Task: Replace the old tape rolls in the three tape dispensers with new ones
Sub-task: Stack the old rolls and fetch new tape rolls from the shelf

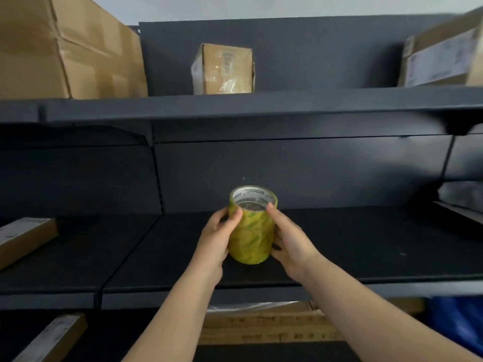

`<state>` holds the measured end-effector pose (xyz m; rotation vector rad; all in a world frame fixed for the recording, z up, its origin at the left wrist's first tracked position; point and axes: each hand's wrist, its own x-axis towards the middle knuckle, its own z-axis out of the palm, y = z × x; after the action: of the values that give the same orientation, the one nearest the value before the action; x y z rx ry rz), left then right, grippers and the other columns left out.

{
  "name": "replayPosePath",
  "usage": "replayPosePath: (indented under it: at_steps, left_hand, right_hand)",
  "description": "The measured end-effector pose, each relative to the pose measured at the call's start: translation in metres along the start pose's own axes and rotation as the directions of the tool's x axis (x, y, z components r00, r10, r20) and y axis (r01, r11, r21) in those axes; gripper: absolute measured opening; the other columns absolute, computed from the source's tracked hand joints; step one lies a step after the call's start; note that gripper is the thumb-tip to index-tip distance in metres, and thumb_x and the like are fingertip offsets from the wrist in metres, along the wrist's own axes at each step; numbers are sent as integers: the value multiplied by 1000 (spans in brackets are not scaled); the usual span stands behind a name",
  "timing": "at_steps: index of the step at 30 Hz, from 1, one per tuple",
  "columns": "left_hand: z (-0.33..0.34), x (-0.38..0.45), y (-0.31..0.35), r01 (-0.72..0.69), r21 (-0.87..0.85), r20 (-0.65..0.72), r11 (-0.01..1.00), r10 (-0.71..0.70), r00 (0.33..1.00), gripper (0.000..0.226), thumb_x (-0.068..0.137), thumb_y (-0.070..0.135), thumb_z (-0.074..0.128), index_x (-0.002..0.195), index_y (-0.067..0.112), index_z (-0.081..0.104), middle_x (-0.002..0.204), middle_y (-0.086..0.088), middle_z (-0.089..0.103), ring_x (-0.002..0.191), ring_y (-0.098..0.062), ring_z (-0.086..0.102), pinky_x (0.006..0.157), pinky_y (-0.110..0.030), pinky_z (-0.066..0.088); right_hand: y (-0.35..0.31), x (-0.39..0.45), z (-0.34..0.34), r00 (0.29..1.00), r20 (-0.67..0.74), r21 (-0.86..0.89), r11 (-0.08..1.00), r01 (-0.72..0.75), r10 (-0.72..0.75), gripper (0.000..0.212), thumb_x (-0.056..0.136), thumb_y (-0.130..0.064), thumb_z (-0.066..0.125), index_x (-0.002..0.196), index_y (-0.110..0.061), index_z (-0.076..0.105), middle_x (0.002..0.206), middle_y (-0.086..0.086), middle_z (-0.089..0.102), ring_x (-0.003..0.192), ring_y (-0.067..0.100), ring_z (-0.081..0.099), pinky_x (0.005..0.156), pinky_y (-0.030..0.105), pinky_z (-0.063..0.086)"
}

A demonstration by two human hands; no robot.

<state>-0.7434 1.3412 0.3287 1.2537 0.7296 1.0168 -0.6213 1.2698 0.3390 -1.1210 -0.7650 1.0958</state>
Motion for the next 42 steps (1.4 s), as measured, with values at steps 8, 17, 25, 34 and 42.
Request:
replayPosePath:
  at_steps: [8, 17, 25, 34, 42]
  left_hand:
    - [94, -21, -6, 71, -33, 294, 997, -58, 954, 27, 85, 41, 62, 109, 31, 57, 109, 10, 62, 99, -9, 58, 81, -32, 47]
    - [252, -104, -18, 169, 0, 579, 986, -138, 804, 32, 85, 38, 62, 115, 26, 57, 107, 6, 62, 95, -11, 59, 66, -31, 51]
    - [421, -239, -45, 250, 37, 793, 968, -180, 582, 29, 87, 34, 61, 112, 21, 57, 97, 0, 63, 84, -16, 59, 63, -28, 49]
    - [570, -371, -79, 301, 140, 931, 943, -229, 283, 26, 81, 40, 66, 102, 29, 57, 103, 0, 64, 96, -22, 61, 75, -36, 52]
    - [693, -445, -114, 281, 255, 966, 925, -254, -40, 44, 79, 42, 67, 118, 28, 53, 124, -4, 56, 114, -29, 51, 103, -49, 41]
  right_hand:
    - [-26, -67, -73, 941, -323, -55, 994, 91, -104, 38, 85, -51, 58, 115, -28, 65, 103, -6, 72, 98, 11, 65, 72, 27, 48]
    - [-58, -197, -197, 755, -628, -80, 981, 174, -185, 40, 83, -52, 60, 114, -26, 66, 106, -1, 72, 101, 16, 65, 78, 31, 51]
    - [-83, -376, -316, 530, -812, -141, 964, 227, -244, 33, 88, -46, 56, 108, -22, 64, 98, 0, 69, 90, 14, 65, 72, 28, 50]
    - [-94, -540, -407, 195, -956, -171, 957, 233, -218, 18, 85, -49, 60, 89, -31, 58, 119, 5, 59, 114, 26, 55, 105, 47, 41]
    - [-103, -632, -478, -26, -979, -200, 942, 270, -200, 16, 88, -46, 56, 91, -30, 55, 101, -2, 57, 106, 23, 52, 104, 43, 41]
